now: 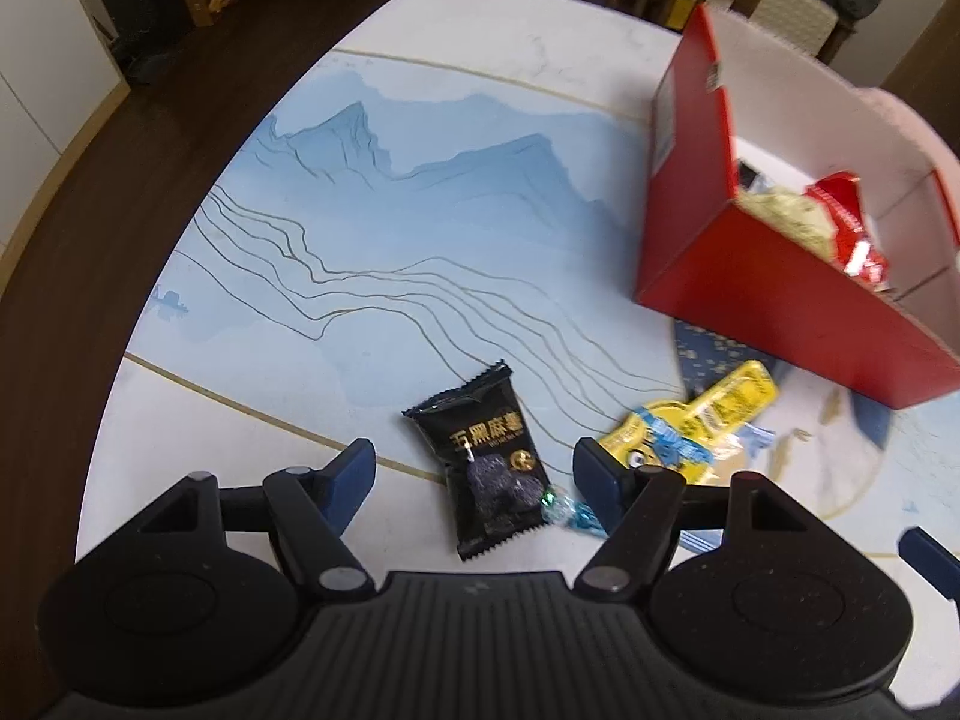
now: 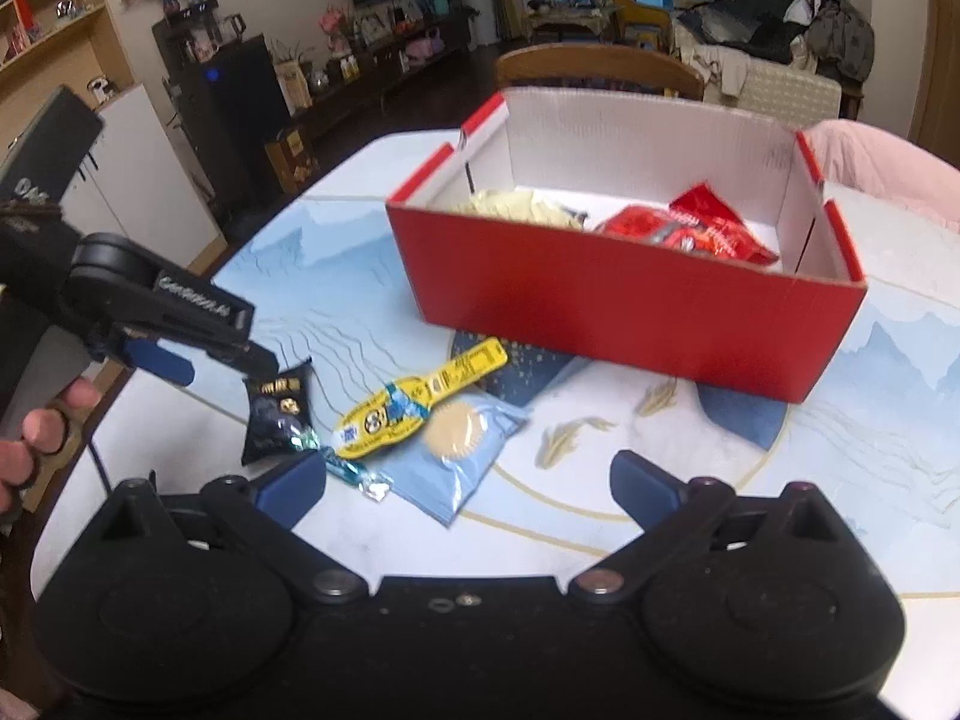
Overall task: Organize snacks
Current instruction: 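Grasp the black packet with the left gripper while the right moves to the yellow stick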
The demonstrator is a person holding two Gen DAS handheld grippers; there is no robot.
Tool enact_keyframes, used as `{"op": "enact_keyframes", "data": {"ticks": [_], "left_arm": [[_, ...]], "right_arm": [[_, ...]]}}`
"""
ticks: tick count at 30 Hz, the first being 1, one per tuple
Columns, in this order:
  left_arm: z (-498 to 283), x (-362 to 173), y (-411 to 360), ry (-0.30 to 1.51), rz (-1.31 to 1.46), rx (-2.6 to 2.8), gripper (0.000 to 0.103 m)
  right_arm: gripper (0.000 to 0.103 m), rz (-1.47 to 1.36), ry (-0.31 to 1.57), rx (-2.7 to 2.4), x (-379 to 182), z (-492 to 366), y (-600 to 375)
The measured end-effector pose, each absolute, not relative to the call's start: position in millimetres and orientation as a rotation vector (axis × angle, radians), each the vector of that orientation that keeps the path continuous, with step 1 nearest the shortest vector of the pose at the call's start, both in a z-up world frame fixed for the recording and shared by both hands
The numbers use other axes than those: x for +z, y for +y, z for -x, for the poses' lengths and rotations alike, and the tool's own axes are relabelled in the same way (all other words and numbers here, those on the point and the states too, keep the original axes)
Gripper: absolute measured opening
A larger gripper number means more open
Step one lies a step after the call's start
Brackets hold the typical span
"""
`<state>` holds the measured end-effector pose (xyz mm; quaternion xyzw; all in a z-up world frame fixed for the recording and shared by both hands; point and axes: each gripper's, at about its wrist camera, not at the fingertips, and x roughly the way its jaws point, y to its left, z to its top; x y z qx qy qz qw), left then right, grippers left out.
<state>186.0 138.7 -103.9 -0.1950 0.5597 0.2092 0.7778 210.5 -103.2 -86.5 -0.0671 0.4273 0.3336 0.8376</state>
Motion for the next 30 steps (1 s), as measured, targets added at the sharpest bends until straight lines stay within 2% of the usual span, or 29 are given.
{"op": "enact_keyframes", "data": {"ticks": [13,23,25,30], "left_arm": [[-207,-147,144,1.265,0.503,0.567,0.072],[-204,-152,140,1.237,0.500,0.613,0.071],[-203,-151,139,1.235,0.489,0.621,0.067],[-198,-149,135,1.238,0.456,0.606,0.049]], "right_arm": [[0.099,0.181,0.957,0.736,-108,-228,-99],[0.089,0.202,0.927,0.767,-114,-247,-71],[0.086,0.201,0.929,0.774,-116,-254,-64],[0.077,0.154,0.957,0.777,-121,-273,-53]]}}
